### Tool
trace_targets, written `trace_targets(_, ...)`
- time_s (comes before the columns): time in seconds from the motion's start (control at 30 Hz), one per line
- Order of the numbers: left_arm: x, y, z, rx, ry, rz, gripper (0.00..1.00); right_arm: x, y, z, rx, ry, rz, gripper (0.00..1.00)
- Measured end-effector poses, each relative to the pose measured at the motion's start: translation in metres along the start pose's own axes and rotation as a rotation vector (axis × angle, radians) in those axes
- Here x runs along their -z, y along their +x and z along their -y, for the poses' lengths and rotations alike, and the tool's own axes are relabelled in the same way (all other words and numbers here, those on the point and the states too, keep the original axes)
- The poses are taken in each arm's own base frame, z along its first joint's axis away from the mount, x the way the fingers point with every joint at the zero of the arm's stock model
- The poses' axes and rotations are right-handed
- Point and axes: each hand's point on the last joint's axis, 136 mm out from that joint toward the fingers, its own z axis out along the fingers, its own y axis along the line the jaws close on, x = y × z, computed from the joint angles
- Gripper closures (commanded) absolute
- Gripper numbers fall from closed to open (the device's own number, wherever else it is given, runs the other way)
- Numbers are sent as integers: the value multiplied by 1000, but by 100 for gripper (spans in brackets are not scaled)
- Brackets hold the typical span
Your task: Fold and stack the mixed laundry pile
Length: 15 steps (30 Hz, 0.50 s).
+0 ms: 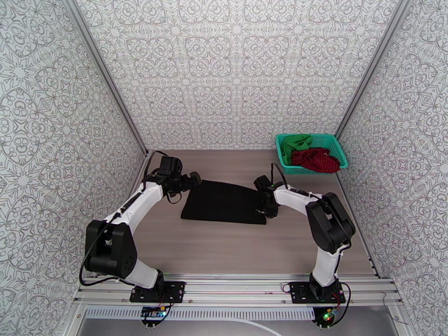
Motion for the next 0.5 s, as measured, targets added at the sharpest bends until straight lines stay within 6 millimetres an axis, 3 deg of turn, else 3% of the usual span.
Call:
trace_targets(0.03, 0, 1, 0, 0, -1, -1, 1, 0, -1, -1, 4, -5, 1, 100)
trace_targets(0.27, -5, 10, -7, 4, -14, -25, 1, 2, -4, -4, 15, -23, 22, 100)
trace_targets(0.4, -9, 33, -17, 8, -36, -71, 5, 5, -6, -1, 56, -24, 57, 100)
trace_targets(0.5, -8, 55, -18, 2, -42, -108, 16, 11, -9, 13, 104, 20, 97, 100)
